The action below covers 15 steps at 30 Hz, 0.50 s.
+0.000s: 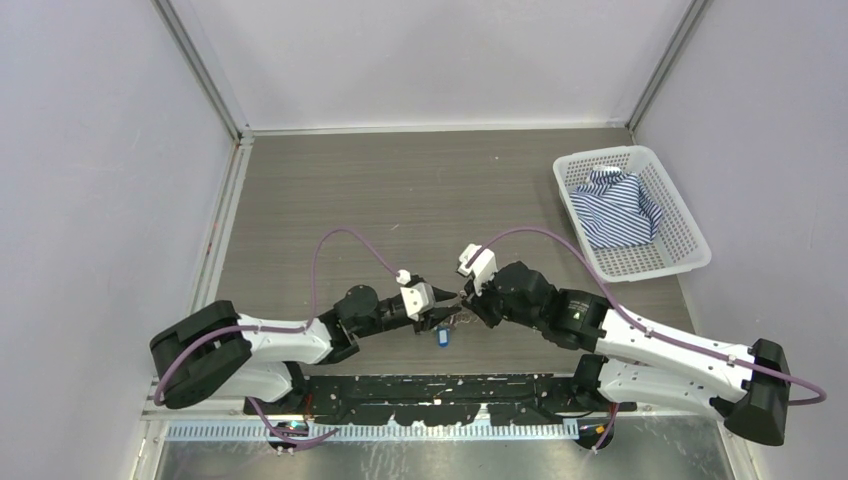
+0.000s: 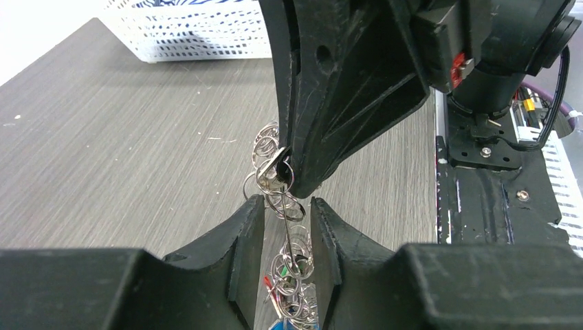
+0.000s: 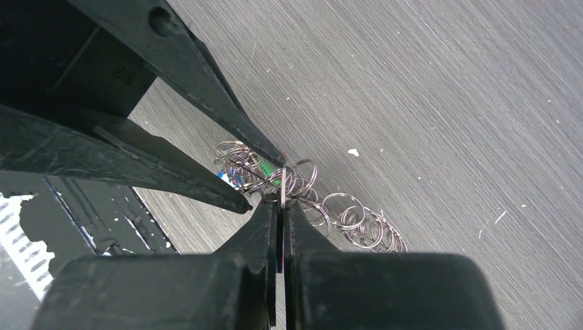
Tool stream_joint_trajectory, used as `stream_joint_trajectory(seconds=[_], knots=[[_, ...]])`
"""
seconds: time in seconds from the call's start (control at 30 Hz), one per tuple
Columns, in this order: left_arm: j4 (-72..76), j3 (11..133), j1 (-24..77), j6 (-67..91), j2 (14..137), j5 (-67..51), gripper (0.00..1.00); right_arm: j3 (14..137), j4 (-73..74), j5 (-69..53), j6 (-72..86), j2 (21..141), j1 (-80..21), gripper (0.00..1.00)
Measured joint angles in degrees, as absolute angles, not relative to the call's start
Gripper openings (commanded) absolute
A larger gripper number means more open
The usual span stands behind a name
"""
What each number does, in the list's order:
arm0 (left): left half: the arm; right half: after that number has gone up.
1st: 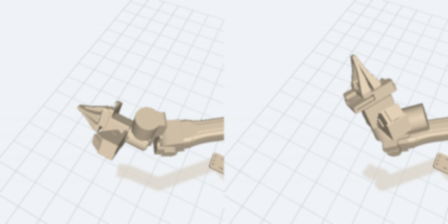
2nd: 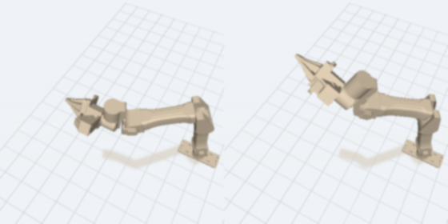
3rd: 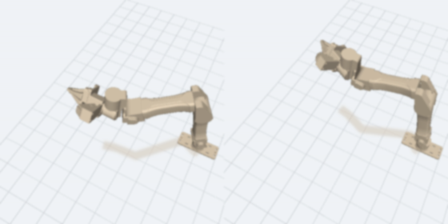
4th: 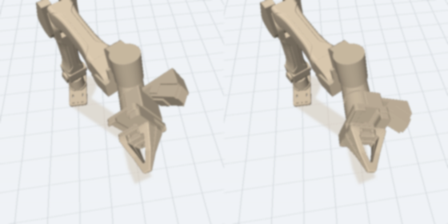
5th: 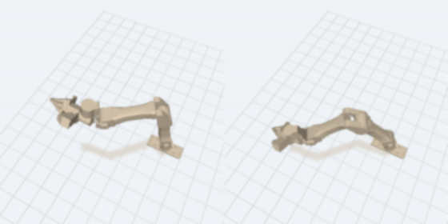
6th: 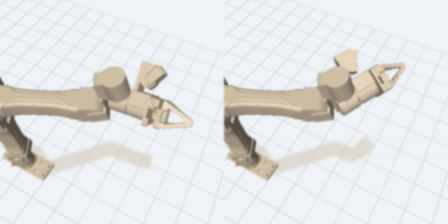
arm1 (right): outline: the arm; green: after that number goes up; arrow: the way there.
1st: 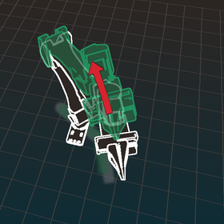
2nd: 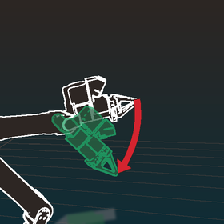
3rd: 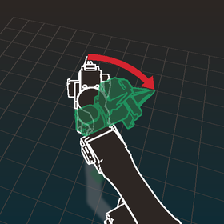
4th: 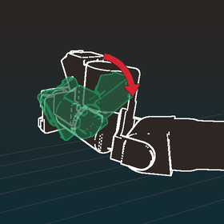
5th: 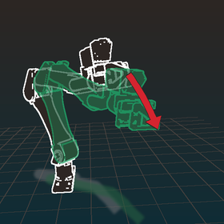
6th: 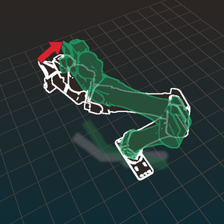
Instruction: Remove the keys from the keyring
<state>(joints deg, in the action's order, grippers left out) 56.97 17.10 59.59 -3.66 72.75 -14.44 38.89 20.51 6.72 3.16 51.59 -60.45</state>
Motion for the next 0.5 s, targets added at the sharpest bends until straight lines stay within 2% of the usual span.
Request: stream_joint_trajectory(seconds=[0.4,0.5], knots=[[55.75,19.53,59.53,-2.96,76.79,-14.37,0.3,37.95,19.35,11.2,0.4,51.0,-63.79,0.01],[56.36,20.03,59.53,-3.01,78.28,-14.61,0.37,37.8,19.27,12.67,-0.45,51.0,-64.51,0.01]])
